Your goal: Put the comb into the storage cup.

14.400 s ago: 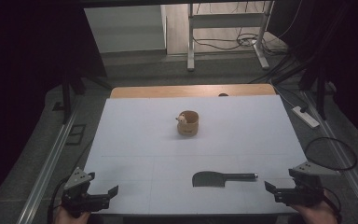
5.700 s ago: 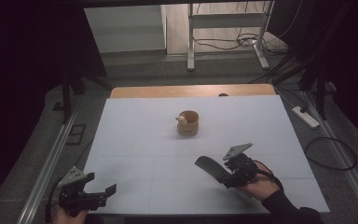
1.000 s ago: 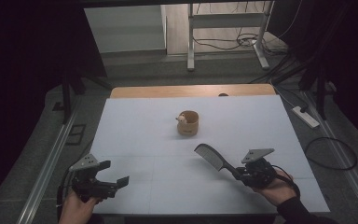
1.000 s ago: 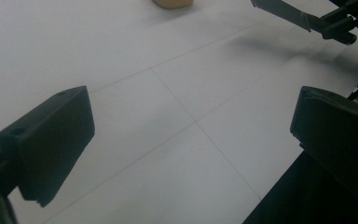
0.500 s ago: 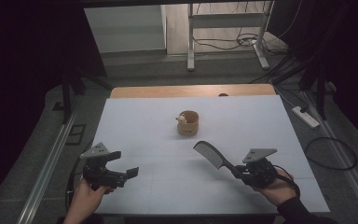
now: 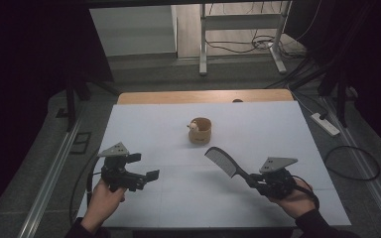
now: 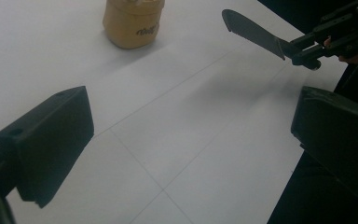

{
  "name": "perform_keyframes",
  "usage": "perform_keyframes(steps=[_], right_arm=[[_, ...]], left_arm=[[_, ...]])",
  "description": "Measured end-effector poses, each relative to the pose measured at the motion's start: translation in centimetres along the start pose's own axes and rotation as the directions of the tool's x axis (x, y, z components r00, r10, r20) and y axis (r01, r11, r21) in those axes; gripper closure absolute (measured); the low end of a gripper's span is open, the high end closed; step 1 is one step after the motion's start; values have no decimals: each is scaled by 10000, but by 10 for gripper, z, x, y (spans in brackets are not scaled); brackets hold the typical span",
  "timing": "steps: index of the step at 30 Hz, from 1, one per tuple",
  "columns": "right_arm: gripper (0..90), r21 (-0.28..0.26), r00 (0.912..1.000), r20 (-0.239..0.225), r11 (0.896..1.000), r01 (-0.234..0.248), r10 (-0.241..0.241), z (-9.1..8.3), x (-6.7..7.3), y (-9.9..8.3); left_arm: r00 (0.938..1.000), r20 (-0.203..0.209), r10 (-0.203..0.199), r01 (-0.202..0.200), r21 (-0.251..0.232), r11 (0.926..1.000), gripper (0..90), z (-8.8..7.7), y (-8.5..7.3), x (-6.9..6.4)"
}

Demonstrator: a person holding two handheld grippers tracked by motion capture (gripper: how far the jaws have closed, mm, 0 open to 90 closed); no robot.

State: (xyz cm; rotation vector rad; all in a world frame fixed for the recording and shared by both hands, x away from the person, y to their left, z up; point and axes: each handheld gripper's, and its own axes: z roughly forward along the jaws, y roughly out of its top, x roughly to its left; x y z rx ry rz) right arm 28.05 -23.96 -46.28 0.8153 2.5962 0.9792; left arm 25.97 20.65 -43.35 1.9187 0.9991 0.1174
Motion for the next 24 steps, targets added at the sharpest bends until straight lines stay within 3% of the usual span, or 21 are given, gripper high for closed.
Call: perform_keyframes(steps=[15, 24], right_arm=[[722, -468, 9998, 13, 9988, 174, -174, -5, 4, 4], [722, -776, 9993, 37, 9963, 378, -376, -8, 6, 6]], left_arm=[[9987, 506, 20, -16, -68, 10000, 0, 20, 23, -6], [9949, 993, -154, 168, -140, 9998, 0, 34, 36, -11]])
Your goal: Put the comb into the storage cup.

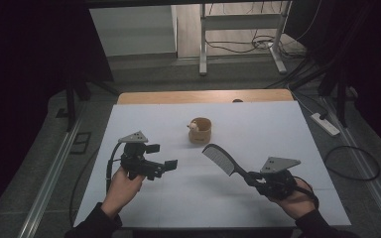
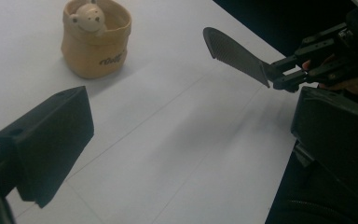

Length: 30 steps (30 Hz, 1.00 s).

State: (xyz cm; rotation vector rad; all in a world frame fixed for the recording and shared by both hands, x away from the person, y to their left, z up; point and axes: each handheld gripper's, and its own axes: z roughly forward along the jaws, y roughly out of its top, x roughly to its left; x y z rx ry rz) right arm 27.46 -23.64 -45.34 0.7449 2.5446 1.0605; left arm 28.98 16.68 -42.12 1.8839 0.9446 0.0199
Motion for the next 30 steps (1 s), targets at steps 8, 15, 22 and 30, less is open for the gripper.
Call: perform_keyframes(steps=[8, 15, 22, 30], right_arm=[[722, -260, 9997, 1, 9994, 234, -234, -2, 3, 2], [722, -450, 9989, -7, 9979, 465, -465, -4, 5, 3], [722, -624, 9978, -54, 9959, 651, -656, -4, 9, 5], [722, -772, 9955, -124, 9927, 925, -937, -4, 14, 7]], left_arm=[[9997, 253, -72, 73, -26, 10000, 0, 10, 11, -1], [9981, 557, -254, 259, -78, 9996, 0, 17, 19, 1], [9958, 822, -410, 414, -28, 9991, 0, 22, 25, 1], [9899, 1349, -438, 420, 164, 9990, 0, 32, 31, 0]])
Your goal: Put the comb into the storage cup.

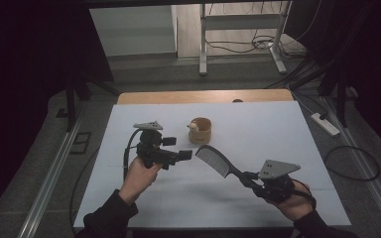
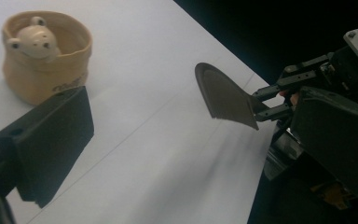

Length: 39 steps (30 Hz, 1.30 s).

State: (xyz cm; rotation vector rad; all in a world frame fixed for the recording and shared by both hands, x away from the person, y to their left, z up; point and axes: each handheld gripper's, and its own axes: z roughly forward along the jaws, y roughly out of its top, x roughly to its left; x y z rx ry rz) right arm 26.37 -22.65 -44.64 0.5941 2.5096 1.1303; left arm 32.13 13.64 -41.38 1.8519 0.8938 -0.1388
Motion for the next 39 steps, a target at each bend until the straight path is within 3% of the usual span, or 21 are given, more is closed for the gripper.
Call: perform_keyframes(steps=[12, 27, 39], right_arm=[[722, -264, 9994, -160, 9992, 289, -293, 1, 8, 4], [722, -583, 9975, -281, 9963, 632, -649, 1, 19, 10], [722, -740, 9942, -276, 9921, 1013, -1035, 1, 27, 13]], left_arm=[[9976, 675, -150, 132, 269, 9996, 0, 15, 6, -2], [9873, 1467, -614, 550, 474, 9974, 0, 30, 9, -4], [9816, 1807, -614, 479, 781, 9958, 0, 39, 12, -11]])
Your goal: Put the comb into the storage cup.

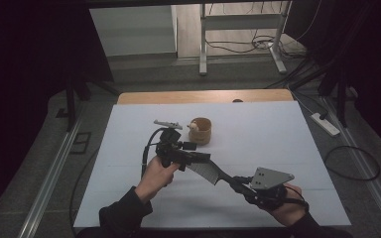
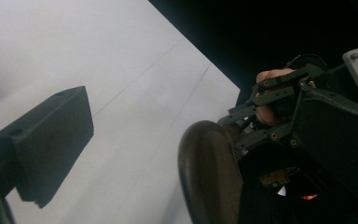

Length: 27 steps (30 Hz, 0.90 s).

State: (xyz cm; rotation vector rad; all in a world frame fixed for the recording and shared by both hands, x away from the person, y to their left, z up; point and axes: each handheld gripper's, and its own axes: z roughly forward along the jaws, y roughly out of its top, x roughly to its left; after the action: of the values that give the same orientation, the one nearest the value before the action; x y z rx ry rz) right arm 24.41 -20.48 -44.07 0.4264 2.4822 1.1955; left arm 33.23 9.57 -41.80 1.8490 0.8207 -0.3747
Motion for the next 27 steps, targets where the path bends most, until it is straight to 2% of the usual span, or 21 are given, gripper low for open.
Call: perform_keyframes(steps=[4, 6, 9, 15, 20, 23, 27], right_arm=[[722, -144, 9998, 0, 9997, 180, -180, -1, 1, 0], [722, -187, 9995, 86, 9994, 297, -295, -1, 2, 1], [722, -127, 9992, 153, 9992, 378, -376, 0, 2, 0], [722, -112, 9989, 241, 9991, 412, -409, 0, 2, 0], [722, -144, 9985, 299, 9989, 454, -450, -1, 2, 0], [722, -137, 9983, 340, 9988, 476, -471, -1, 2, 0], [721, -215, 9982, 287, 9983, 535, -529, -1, 2, -1]], left_arm=[[9999, -15, -104, 104, 55, 9999, 9, -1, 0, -1], [9999, -27, -130, 130, 96, 9999, 53, -2, 0, -1], [9995, 134, -275, 273, 114, 9996, 201, -5, -1, 1], [9946, 572, -867, 857, 190, 9961, 467, -8, -4, 5], [9900, 830, -1141, 1125, 236, 9934, 622, -9, -5, 7], [9874, 1059, -1179, 1160, 240, 9930, 676, -9, -5, 8], [9857, 1166, -1214, 1201, 183, 9926, 779, -9, -6, 7]])
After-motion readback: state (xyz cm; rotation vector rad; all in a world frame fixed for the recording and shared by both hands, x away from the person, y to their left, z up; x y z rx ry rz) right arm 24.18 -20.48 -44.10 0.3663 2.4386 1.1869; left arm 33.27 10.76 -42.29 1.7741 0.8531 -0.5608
